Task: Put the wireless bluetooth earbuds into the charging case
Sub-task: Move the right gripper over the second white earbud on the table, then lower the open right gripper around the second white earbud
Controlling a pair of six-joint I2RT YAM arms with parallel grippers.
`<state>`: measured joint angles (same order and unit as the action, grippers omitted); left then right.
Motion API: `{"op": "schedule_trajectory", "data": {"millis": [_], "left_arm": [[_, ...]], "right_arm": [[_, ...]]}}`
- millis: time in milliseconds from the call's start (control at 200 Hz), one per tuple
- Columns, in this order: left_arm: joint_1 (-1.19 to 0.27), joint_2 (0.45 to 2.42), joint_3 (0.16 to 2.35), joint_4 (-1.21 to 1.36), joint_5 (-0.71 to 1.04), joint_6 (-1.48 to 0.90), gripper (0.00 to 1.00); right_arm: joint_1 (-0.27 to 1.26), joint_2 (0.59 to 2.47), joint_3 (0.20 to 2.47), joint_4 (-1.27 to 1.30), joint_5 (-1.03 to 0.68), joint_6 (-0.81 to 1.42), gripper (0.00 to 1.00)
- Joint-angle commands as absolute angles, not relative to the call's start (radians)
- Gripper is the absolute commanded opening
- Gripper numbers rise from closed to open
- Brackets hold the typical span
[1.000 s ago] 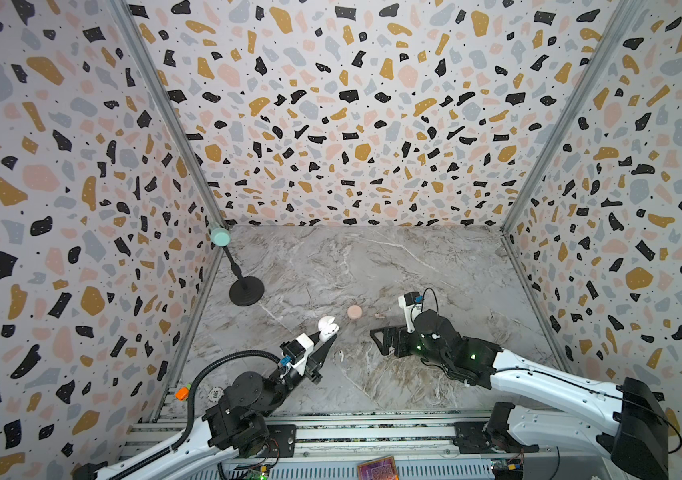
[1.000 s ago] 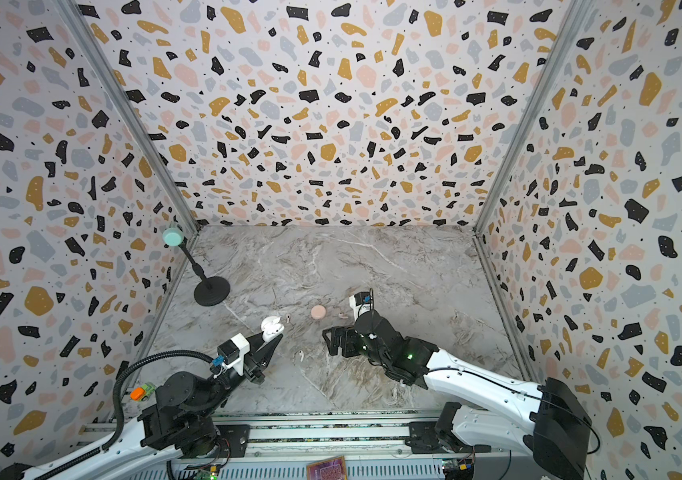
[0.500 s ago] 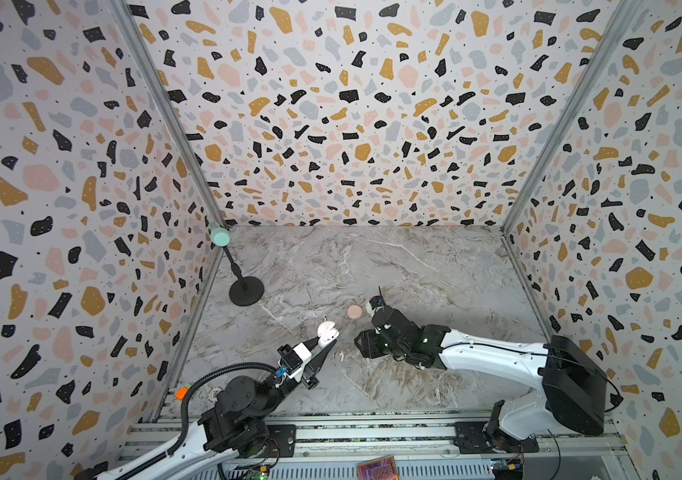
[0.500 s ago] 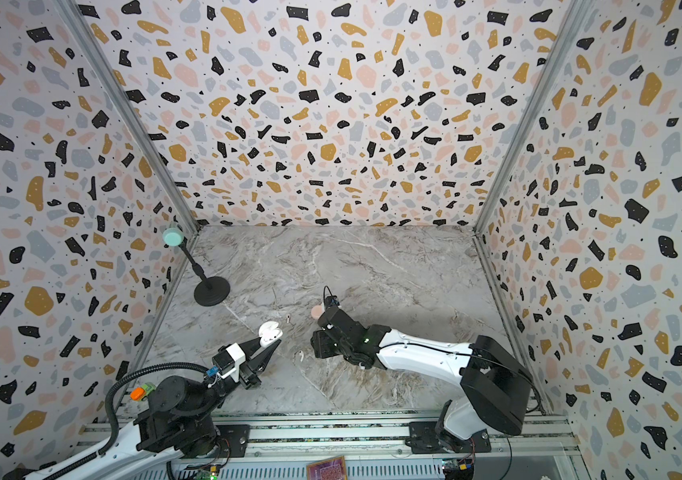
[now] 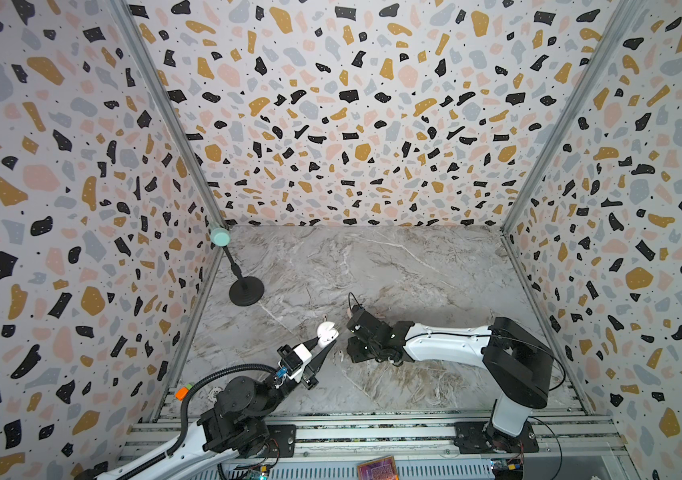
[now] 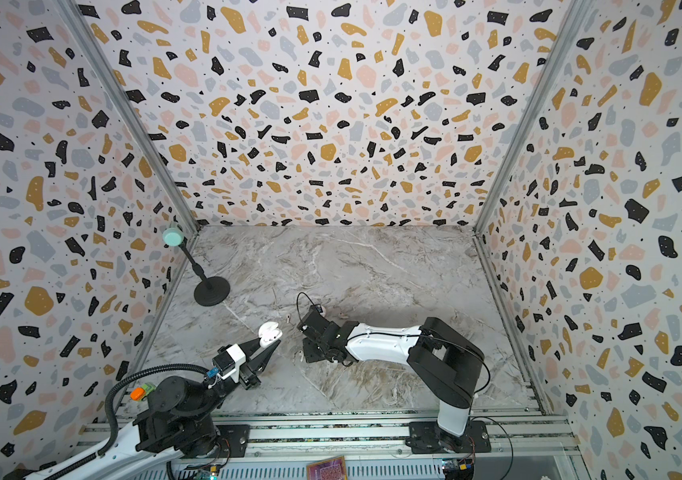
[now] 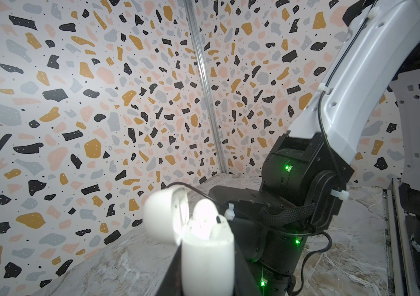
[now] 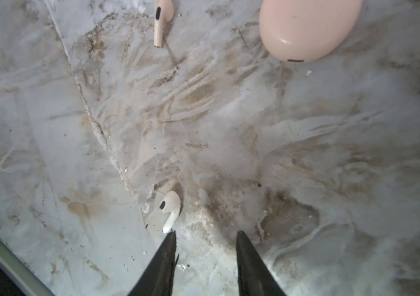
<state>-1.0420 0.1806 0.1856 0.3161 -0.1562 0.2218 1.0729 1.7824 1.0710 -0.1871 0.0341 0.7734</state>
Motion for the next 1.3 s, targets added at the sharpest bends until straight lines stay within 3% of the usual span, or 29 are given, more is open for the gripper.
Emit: {"op": "schedule_trajectory", "data": {"millis": [0, 1297], "left_arm": [[-1.045, 0.17, 0.178, 0.359, -0.149, 0.227, 0.0], [-1.045, 0.151, 0.176, 0.356, -0.137, 0.221, 0.0]], "right_arm": [[1.079, 1.796, 1.124, -0.237, 0.047, 0.791, 0.38], [1.115, 1.928, 1.256, -0.304, 0.066, 0.787, 0.32]]}}
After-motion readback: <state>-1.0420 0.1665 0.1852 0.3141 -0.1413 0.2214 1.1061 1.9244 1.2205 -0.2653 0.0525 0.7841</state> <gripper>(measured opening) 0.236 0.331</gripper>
